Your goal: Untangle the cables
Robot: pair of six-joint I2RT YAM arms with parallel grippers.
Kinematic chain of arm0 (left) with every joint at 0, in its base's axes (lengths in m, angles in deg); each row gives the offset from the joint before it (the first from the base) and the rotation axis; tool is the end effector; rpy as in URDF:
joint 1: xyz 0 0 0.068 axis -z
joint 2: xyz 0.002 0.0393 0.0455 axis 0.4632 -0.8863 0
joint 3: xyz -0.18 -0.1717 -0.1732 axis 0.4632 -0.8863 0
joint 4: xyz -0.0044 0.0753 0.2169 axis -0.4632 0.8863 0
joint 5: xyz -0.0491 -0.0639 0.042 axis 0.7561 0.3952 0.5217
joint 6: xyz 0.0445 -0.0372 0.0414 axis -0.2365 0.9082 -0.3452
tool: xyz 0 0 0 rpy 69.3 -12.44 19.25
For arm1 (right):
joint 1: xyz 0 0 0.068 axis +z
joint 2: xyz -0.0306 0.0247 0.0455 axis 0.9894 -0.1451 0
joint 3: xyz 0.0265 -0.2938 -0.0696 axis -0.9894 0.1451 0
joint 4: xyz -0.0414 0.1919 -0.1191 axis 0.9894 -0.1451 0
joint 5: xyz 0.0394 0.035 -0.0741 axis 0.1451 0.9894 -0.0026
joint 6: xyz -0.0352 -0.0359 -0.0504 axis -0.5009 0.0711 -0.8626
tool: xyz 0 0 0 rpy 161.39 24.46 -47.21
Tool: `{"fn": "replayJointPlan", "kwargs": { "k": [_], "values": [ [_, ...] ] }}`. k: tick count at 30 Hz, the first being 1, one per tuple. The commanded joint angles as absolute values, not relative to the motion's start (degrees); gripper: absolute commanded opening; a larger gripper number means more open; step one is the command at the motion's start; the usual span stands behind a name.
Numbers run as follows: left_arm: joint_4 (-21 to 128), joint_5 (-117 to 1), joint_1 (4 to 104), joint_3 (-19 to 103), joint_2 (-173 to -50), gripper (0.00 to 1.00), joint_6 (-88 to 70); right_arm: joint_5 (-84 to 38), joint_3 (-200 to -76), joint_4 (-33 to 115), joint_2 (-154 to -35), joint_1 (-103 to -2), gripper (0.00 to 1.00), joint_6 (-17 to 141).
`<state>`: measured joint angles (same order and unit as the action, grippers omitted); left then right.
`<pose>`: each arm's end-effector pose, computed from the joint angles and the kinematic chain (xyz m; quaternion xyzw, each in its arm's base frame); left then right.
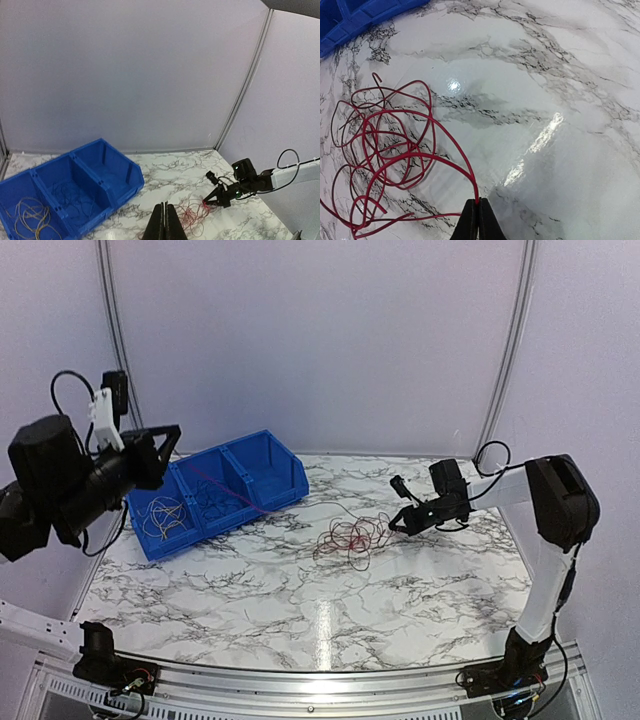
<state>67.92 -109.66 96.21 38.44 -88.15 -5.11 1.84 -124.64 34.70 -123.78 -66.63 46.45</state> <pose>0.0889 -0.1164 0.4711 0.0422 0.6885 -0.2656 0.6735 0.3578 0.1283 0.1736 -0.2715 0.8781 0.2798 0.2773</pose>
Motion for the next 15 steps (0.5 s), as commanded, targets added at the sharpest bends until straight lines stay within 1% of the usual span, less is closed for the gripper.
{"fn": "replayJointPlan", "kwargs": {
  "k": [1, 2, 6, 7, 9, 10, 12, 15],
  "values": [
    [70.34, -111.97, 96.41, 21.44, -80.21, 0.00, 10.97, 2.41, -126.31, 30.88, -118.20, -67.49, 0.05, 42.74],
    [70.58, -111.17, 96.41, 16.08, -78.98, 0.00, 15.11, 2.46, -126.73, 29.52, -117.64, -67.51, 0.07, 41.54],
    [71.27, -106.06, 96.41, 3.71, -76.08, 0.01, 23.81, 3.09, -129.15, 22.12, -116.66, -67.53, 0.10, 37.39],
    [71.28, -104.55, 96.41, 1.69, -75.92, 0.05, 24.81, 3.10, -128.87, 21.32, -116.04, -67.44, 0.10, 36.57],
    [71.99, -102.53, 96.39, -0.37, -76.56, 0.21, 25.50, 3.17, -127.71, 20.91, -114.65, -67.43, 0.09, 35.51],
    [72.49, -101.87, 96.41, -0.46, -77.32, 0.28, 25.01, 3.39, -127.20, 21.03, -114.07, -67.47, 0.09, 35.32],
    [72.21, -100.12, 96.41, 0.22, -79.60, 0.35, 22.08, 4.05, -127.15, 20.93, -113.71, -67.49, 0.08, 35.12],
    [69.98, -98.23, 96.41, 2.84, -86.50, 0.43, 14.98, 5.43, -128.43, 19.86, -114.31, -67.42, 0.09, 35.00]
  ]
}}
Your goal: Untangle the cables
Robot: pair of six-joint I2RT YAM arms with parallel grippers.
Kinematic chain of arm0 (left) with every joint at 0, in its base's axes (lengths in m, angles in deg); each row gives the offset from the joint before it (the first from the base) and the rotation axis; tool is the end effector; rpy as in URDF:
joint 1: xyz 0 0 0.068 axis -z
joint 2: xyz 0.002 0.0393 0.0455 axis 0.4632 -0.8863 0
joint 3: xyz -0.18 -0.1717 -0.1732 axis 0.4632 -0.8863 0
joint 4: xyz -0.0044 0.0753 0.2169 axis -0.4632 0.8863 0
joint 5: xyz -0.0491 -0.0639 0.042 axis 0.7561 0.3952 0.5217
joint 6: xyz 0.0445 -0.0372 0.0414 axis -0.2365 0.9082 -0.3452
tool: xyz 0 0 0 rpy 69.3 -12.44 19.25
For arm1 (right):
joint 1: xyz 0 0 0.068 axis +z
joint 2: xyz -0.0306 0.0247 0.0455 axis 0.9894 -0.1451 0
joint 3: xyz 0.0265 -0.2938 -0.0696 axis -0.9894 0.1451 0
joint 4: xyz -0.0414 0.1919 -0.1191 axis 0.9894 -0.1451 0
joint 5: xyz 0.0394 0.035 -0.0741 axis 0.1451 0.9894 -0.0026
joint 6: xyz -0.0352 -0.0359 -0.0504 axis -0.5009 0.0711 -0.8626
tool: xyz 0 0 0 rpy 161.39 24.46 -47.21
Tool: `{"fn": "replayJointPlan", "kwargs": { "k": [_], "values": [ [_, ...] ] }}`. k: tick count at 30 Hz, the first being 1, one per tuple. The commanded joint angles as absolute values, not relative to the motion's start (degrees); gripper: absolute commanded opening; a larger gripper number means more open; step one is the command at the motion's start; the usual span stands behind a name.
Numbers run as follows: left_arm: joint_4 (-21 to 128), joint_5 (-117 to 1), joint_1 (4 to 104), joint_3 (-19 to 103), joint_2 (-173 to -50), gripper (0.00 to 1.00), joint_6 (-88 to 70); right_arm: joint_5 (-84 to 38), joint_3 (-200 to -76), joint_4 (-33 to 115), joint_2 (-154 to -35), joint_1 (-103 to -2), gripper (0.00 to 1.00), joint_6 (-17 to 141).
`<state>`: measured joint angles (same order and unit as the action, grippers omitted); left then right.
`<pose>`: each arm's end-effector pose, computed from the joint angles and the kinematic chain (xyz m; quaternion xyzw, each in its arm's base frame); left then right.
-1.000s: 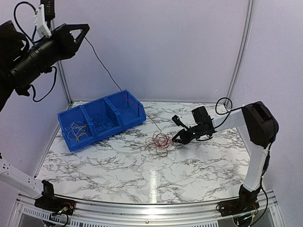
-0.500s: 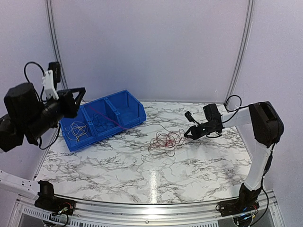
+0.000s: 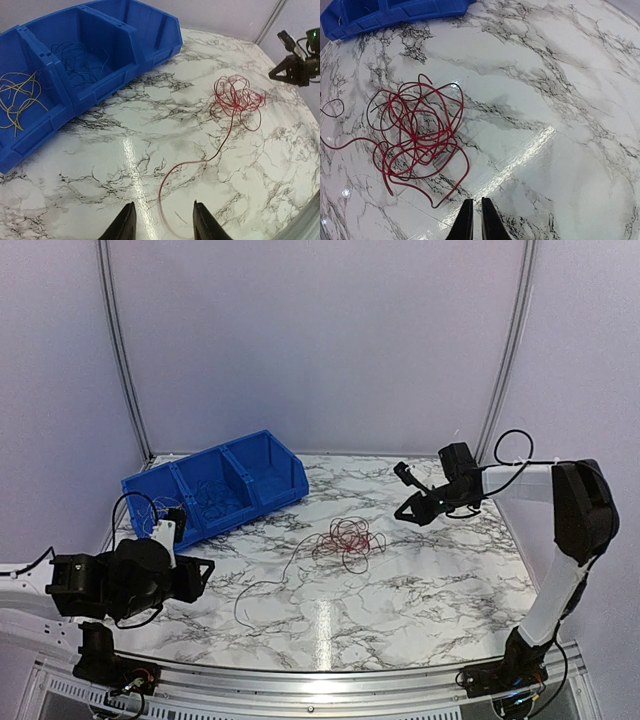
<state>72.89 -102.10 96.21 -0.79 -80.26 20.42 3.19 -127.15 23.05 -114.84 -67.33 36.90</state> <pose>0.0795 -0.1087 0.2577 0.0554 0.8452 -0.2176 0.4851 0.3342 0.1187 0.2256 -0.3405 0.8512 0.2650 0.2990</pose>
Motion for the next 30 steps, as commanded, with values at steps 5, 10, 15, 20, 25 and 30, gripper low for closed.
{"fn": "replayJointPlan", "kwargs": {
  "k": [5, 10, 15, 20, 25, 30],
  "values": [
    [66.11, -92.75, 96.41, 10.02, -99.70, 0.50, 5.66, 8.14, -127.93, 19.84, -111.69, -66.99, 0.19, 33.16],
    [54.44, -92.17, 96.28, 13.82, -109.95, 0.57, -3.96, 6.75, -126.88, 21.72, -108.57, -66.16, 0.31, 31.43],
    [45.29, -85.60, 95.97, 20.98, -120.90, 0.64, -10.40, 8.14, -126.58, 21.34, -108.05, -66.10, 0.35, 30.79],
    [46.49, -79.44, 96.06, 33.74, -134.26, 0.68, -16.05, 8.28, -126.45, 21.29, -108.05, -66.15, 0.37, 30.39],
    [54.52, -78.97, 94.88, 46.66, -144.43, 0.66, -18.84, 8.70, -126.46, 21.01, -107.81, -66.19, 0.37, 30.37],
    [57.70, -76.63, 93.34, 50.69, -149.35, 0.62, -19.03, 9.07, -126.54, 20.93, -107.50, -66.21, 0.38, 30.31]
  ]
}}
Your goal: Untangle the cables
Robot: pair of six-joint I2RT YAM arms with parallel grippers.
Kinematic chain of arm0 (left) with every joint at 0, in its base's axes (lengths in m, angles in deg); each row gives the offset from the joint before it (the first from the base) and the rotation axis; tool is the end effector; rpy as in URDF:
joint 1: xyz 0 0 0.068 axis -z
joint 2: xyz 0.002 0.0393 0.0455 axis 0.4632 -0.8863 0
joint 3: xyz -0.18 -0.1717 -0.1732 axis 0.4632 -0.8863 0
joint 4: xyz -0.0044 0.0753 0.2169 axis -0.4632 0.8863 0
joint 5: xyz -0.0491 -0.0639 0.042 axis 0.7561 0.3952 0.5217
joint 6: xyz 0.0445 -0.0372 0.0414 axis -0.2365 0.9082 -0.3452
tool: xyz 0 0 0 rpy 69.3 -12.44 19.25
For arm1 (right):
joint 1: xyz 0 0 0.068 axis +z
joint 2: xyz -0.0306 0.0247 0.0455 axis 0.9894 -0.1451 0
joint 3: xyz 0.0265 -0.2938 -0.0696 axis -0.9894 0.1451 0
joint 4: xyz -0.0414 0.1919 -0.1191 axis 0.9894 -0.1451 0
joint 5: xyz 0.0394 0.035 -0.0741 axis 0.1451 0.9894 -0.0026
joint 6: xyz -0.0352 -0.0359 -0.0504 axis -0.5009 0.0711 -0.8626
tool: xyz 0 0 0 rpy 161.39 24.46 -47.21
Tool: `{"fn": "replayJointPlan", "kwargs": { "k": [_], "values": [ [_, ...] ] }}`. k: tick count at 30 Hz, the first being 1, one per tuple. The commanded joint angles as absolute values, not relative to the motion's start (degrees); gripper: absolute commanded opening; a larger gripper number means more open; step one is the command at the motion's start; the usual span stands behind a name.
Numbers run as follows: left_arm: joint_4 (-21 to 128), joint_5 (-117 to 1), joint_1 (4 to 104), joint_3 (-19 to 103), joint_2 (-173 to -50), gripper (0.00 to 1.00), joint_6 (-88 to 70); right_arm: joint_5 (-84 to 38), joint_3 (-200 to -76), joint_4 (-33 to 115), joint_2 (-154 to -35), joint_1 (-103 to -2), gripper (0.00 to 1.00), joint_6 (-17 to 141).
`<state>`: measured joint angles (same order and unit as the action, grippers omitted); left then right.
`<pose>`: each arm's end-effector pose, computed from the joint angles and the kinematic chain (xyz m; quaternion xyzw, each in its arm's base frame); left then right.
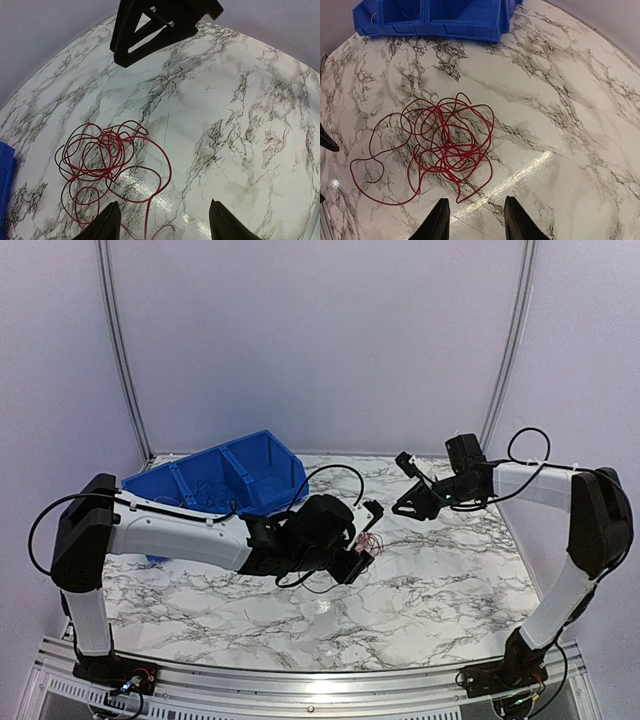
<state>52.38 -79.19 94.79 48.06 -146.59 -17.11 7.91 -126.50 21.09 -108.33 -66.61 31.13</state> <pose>0.1859 -0.4080 0.2624 0.4048 0.7587 -0.2092 0.4655 0.3109 0.1211 0.2588 -0.4018 0.8019 0.2831 0.3396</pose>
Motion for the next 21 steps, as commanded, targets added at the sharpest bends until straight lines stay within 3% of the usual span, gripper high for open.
{"fn": "replayJointPlan", "kwargs": {
  "k": [1, 8, 14, 17, 21],
  "values": [
    [57.90, -76.44, 93.02, 51.17, -150.11, 0.61, -18.95, 9.07, -126.54, 20.88, -107.54, -66.19, 0.38, 30.29],
    [58.41, -74.97, 91.12, 54.12, -153.57, 0.50, -19.09, 9.51, -126.63, 20.71, -108.17, -66.19, 0.39, 30.09],
    [58.59, -73.59, 89.91, 54.29, -153.11, 0.15, -18.92, 12.72, -126.27, 20.40, -108.70, -66.06, 0.40, 29.25],
    [58.23, -72.84, 89.99, 52.15, -150.10, 0.00, -18.17, 15.39, -125.88, 19.49, -108.66, -65.32, 0.48, 26.69],
    [54.63, -72.92, 90.15, 46.01, -143.98, 0.00, -15.77, 15.33, -125.34, 18.61, -107.40, -62.29, 0.60, 22.06]
  ]
}}
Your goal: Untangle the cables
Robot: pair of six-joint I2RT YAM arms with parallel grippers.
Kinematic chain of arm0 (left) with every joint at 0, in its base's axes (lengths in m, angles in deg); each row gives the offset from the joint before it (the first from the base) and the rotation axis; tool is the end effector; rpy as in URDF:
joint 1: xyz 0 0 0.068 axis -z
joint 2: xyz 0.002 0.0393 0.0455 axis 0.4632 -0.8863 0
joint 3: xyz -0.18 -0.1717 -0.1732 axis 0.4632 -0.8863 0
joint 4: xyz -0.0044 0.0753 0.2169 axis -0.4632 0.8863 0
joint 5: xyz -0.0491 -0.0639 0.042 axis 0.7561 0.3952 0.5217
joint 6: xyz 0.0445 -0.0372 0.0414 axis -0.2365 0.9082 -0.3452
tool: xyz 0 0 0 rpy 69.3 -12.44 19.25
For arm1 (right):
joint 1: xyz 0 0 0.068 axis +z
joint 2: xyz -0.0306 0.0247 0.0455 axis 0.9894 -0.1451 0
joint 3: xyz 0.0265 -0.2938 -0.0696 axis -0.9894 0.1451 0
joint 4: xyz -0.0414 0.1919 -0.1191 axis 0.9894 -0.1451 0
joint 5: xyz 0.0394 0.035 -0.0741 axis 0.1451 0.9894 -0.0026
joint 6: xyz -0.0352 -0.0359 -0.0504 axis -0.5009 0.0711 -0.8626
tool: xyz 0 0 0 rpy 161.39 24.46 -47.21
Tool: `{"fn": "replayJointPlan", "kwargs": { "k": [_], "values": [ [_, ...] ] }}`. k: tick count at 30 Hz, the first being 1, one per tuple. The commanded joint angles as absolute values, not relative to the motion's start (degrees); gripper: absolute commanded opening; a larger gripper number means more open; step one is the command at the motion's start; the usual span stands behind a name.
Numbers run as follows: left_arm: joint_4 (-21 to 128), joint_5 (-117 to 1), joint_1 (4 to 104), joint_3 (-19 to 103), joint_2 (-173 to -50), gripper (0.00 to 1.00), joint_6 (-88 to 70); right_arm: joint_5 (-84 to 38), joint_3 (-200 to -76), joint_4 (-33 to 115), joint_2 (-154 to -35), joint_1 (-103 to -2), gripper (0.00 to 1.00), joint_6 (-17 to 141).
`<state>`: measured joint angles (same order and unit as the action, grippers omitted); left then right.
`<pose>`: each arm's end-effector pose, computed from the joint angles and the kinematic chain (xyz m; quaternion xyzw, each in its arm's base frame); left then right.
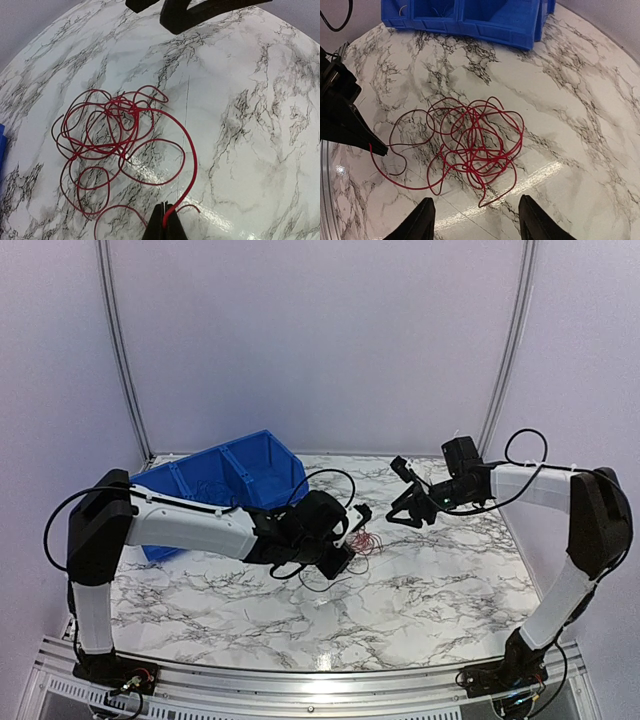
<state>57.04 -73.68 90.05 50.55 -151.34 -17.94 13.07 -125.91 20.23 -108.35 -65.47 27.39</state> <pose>0.2196 -0.4045 0.2307 0.4189 0.7865 -0.1923 0.4111 0.3025 0.1297 0.2574 -0.4404 0.7704 0.3181 0.3337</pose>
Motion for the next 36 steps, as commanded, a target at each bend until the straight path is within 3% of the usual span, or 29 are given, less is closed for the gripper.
{"fn": "replayJointPlan", "kwargs": {
  "k": [1, 10, 19, 22, 25, 34, 36],
  "values": [
    [53.13, -72.91, 90.29, 44.26, -141.98, 0.00, -15.06, 14.51, -125.05, 18.91, -106.88, -61.19, 0.62, 21.24],
    [44.49, -73.05, 91.50, 33.02, -129.18, 0.00, -8.05, 14.43, -119.98, 25.19, -102.43, -54.15, 0.73, 16.12],
    [44.18, -76.85, 94.45, 31.50, -125.18, 0.00, -5.95, 4.27, -122.98, 33.76, -112.08, -42.15, 0.73, 22.33],
    [44.03, -79.46, 95.72, 30.72, -123.48, 0.00, -5.11, 2.35, -123.54, 36.62, -114.60, -40.93, 0.59, 26.35],
    [43.96, -82.53, 97.16, 29.51, -120.45, 0.00, -4.57, 1.59, -122.28, 39.09, -114.91, -40.91, 0.34, 27.71],
    [45.73, -93.37, 102.43, 30.04, -103.99, 0.00, -8.09, 4.05, -122.22, 36.95, -118.66, -42.61, 0.12, 26.83],
    [47.03, -94.42, 103.30, 31.78, -100.81, 0.00, -9.61, 4.72, -122.79, 36.23, -119.91, -43.70, 0.11, 27.26]
  ]
}}
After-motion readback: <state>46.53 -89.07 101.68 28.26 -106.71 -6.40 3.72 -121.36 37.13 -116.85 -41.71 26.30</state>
